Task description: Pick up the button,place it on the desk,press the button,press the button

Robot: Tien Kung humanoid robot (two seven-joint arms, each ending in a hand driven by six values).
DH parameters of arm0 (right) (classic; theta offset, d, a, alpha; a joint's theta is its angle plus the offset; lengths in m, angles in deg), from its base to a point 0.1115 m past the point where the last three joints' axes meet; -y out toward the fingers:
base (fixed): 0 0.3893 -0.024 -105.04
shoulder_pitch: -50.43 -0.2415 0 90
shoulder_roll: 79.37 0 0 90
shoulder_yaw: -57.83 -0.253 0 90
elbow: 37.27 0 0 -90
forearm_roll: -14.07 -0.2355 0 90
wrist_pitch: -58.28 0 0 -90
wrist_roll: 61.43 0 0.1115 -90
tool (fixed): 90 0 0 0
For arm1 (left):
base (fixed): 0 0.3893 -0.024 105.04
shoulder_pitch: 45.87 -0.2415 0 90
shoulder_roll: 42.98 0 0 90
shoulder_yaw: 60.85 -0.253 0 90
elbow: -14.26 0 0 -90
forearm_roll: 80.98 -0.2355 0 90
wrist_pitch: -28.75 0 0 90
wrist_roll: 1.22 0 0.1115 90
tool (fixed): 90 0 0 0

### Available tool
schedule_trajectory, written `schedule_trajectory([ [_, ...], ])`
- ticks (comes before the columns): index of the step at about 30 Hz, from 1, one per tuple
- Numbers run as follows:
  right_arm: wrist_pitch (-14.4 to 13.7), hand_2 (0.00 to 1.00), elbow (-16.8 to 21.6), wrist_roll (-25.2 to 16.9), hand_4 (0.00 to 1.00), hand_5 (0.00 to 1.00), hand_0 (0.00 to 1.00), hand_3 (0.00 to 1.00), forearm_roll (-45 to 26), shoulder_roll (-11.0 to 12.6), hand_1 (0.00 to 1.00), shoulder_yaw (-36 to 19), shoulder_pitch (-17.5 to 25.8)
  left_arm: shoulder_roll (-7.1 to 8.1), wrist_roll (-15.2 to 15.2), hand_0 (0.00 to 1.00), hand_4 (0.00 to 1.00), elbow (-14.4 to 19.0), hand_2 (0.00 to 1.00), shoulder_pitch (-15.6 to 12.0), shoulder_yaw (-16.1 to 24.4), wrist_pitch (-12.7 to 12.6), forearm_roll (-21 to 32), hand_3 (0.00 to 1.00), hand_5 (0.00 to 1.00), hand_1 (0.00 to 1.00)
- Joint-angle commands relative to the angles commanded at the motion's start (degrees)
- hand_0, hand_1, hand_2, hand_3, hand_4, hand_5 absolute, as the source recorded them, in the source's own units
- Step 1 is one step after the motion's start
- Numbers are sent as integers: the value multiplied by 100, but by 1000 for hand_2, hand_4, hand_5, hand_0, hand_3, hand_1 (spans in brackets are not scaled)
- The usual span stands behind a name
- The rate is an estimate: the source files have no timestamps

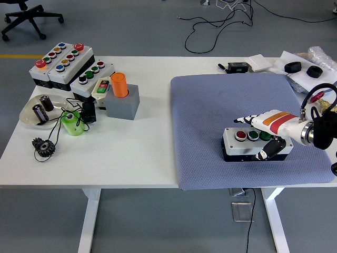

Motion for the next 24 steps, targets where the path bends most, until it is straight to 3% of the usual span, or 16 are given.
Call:
schedule_trajectory([
  [3, 3, 944, 380, 160, 960, 261, 771, 998, -189, 96, 782, -374, 114, 4, -10, 600, 266, 0, 501, 1, -41, 1, 31, 445, 976, 541],
  [4, 0, 838, 442, 183, 924, 220, 681, 998, -195, 106, 689, -432, 127, 4, -12, 600, 262, 0, 501, 1, -46, 1, 34, 445, 974, 540],
  [9, -511, 838, 1086, 681, 924, 220, 681, 998, -320, 317, 689, -821, 343, 8, -38, 600, 262, 0, 501, 11, -85, -4, 96, 445, 974, 540],
  [10, -554, 339, 1145, 715, 712, 22, 241, 904, -338, 339, 235, -840, 362, 9, -40, 600, 263, 0, 501, 12, -87, -4, 100, 445, 974, 540],
  [15, -558, 339, 1356, 894, 712, 22, 241, 904, -679, 449, 235, -894, 500, 8, -37, 600, 263, 0, 501, 14, -70, -5, 80, 445, 974, 540],
  [16, -482, 166, 1364, 924, 534, 2, 218, 770, -723, 461, 39, -907, 535, 7, -35, 600, 263, 0, 501, 13, -75, -5, 82, 445, 974, 540],
  [21, -123, 166, 1331, 1099, 534, 2, 218, 770, -756, 520, 39, -888, 634, 0, -9, 600, 263, 0, 501, 5, 0, -3, -11, 445, 974, 540],
  [22, -95, 120, 1321, 1128, 445, 2, 162, 748, -762, 524, 2, -879, 639, -1, -6, 600, 262, 0, 501, 5, 9, -3, -23, 445, 975, 541],
  [24, -5, 120, 1291, 1211, 445, 2, 162, 748, -768, 528, 2, -861, 659, -3, 2, 600, 262, 0, 501, 0, 9, 0, -35, 445, 975, 541],
])
